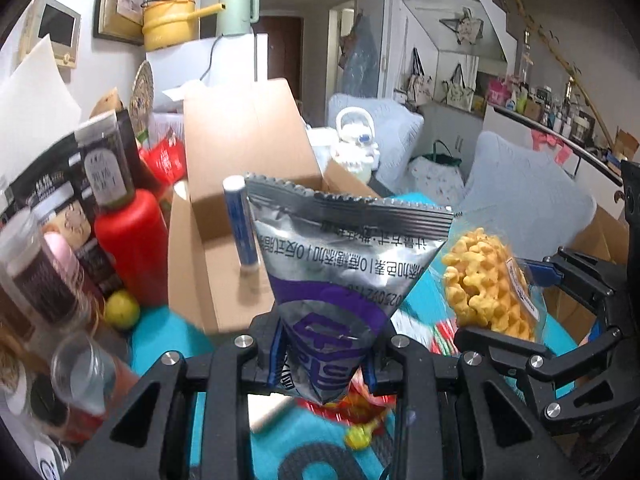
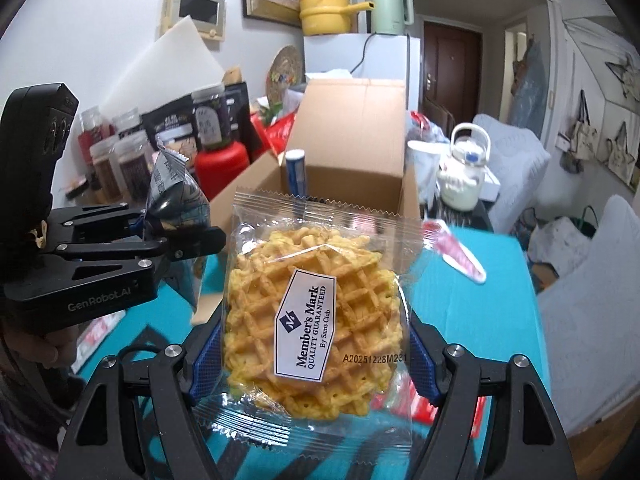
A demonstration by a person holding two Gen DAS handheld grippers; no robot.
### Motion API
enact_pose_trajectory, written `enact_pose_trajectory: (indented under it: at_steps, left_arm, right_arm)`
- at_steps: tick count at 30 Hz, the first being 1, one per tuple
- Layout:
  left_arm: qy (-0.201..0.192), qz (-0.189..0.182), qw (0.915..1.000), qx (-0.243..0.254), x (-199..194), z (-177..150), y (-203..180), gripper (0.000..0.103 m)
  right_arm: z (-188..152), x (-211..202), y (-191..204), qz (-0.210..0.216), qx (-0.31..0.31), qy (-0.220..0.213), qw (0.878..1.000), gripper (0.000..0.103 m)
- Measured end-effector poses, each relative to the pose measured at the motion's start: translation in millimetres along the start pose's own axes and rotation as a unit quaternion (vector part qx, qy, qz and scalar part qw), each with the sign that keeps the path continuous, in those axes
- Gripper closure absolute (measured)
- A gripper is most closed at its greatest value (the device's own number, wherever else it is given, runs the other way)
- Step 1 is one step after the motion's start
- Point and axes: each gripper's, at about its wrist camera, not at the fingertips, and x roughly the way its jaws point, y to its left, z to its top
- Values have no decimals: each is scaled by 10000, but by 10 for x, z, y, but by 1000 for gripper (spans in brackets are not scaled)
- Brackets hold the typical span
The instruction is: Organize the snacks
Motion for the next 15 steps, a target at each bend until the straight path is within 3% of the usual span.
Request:
enact_pose_trajectory:
  at_steps: [15]
  left_arm:
    - [-531,189,9980,-271,458,663,347,73]
  right_arm:
    - [730,512,-303,-75,-73,-367,9993,26]
